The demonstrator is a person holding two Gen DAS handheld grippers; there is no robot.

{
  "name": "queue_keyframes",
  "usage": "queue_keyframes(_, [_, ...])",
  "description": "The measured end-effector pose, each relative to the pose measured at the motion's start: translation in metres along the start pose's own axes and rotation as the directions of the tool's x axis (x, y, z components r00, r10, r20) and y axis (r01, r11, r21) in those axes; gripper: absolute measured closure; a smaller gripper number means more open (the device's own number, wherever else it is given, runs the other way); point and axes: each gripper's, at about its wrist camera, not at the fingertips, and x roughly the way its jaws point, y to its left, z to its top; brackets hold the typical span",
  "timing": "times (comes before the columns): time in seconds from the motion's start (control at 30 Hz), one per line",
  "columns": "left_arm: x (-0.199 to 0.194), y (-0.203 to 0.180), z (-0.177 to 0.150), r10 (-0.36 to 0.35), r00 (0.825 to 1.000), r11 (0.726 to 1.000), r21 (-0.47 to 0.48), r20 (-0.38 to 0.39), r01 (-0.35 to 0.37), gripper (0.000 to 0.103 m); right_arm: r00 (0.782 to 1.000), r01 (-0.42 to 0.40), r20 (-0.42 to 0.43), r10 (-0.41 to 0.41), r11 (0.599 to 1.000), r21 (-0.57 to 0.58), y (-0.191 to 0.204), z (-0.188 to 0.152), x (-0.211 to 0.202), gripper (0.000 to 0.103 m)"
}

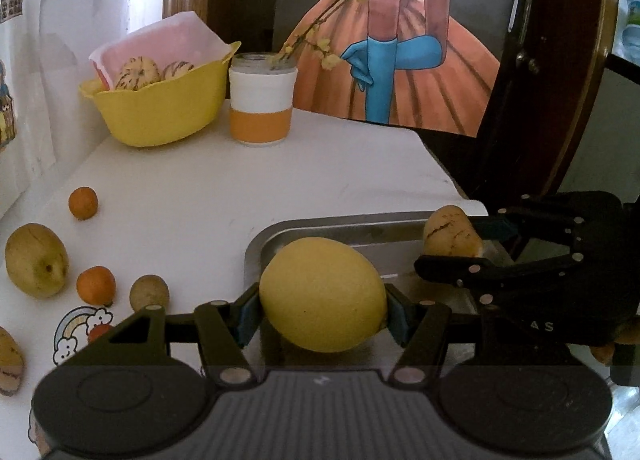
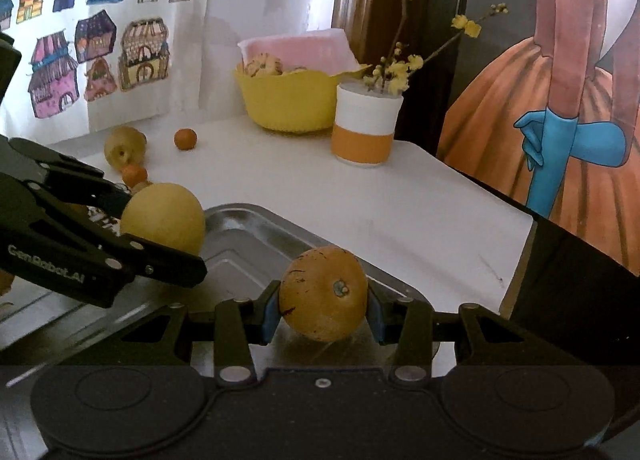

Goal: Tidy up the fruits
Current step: 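Carry the lemon onto the metal tray and open the left tool while the right tool releases the citrus there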

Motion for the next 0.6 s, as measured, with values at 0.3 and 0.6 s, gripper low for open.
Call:
queue_keyframes(0.3, [0.005,-0.004,0.001,0.037,0.999,0.999,0.031,0.000,-0.037,0.037,1.000,-0.010,0.004,0.010,1.000,0.025,-0.003,-0.004,0.003,0.056])
queue_keyframes(0.6, [-0.009,-0.007,0.001,0.047,0.997,0.998,0.039,0.055,-0.049,0.024,0.998,0.013,0.053,-0.014,1.000,0.028,0.002,-0.006,-0.011,0.038])
